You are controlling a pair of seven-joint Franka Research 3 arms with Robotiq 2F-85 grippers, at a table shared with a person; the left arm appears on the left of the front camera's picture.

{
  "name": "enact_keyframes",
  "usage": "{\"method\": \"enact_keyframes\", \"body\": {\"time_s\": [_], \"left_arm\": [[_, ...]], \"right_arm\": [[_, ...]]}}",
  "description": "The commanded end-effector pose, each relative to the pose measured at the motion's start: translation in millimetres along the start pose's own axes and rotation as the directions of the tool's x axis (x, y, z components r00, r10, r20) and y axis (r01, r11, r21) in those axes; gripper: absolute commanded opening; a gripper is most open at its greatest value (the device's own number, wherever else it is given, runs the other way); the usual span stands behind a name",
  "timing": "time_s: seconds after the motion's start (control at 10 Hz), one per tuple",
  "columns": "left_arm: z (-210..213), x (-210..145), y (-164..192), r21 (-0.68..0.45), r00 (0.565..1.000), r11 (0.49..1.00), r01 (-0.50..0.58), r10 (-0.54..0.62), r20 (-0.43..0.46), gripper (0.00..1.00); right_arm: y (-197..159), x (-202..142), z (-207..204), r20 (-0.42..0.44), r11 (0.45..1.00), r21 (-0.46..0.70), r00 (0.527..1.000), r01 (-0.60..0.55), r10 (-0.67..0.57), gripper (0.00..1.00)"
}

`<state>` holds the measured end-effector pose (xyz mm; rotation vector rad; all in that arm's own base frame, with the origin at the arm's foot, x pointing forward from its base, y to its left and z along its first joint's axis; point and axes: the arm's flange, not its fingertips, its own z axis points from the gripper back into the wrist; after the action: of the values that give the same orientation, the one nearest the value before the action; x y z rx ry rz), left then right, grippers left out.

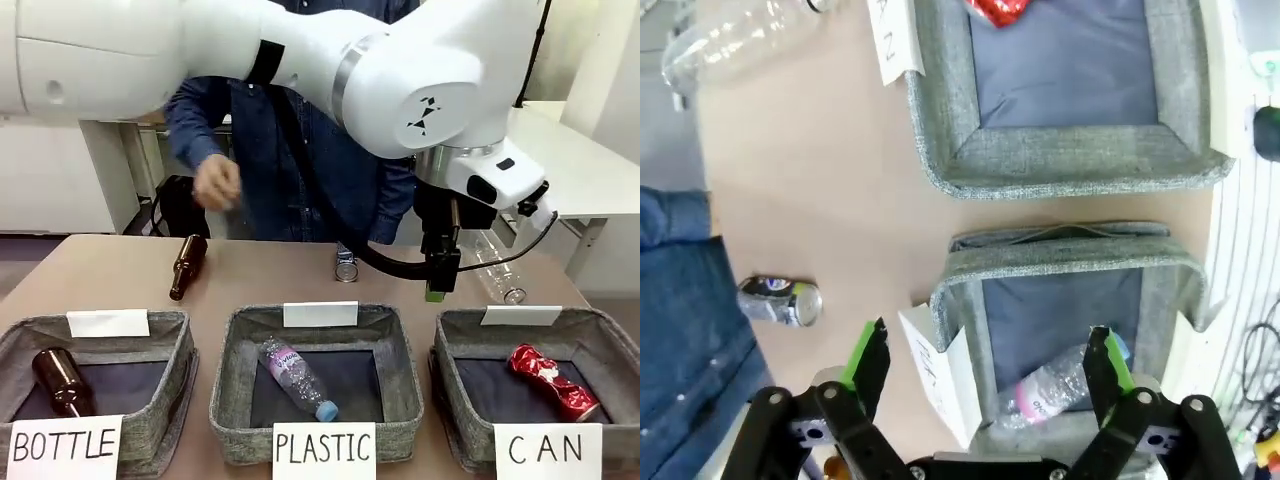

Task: Sort the can waste into the basket.
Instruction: Pick up the can waste from the table and place it in the right Fabric basket.

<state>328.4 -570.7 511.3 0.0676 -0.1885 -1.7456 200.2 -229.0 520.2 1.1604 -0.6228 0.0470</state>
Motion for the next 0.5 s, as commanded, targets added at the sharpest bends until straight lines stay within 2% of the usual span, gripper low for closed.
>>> {"method": "enact_keyframes", "body": {"time_s": [0.0, 0.1, 0.2, 0.4], "left_arm": [[0, 2, 1, 0.002, 1.0, 1.0, -0.001, 0.001, -0.001, 1.0], [7, -17, 1, -0.005, 0.999, 0.999, 0.044, -0.044, -0.019, 1.0], [22, -47, 2, -0.012, 1.0, 1.0, 0.023, -0.024, -0.015, 1.0], [64, -150, -5, -0.01, 0.992, 0.995, -0.103, 0.101, -0.079, 1.0]], "right_arm": [[0, 0, 0, 0.0, 1.0, 0.0, 1.0, 0.0, 0.0, 1.0], [1, -1, -2, -0.037, 1.0, 0.014, 0.999, -0.007, 0.008, 1.0], [6, 2, -10, -0.053, 1.0, 0.028, 0.999, -0.011, 0.013, 1.0], [32, 16, -64, -0.126, 0.996, 0.082, 0.991, -0.034, 0.044, 1.0]]}}
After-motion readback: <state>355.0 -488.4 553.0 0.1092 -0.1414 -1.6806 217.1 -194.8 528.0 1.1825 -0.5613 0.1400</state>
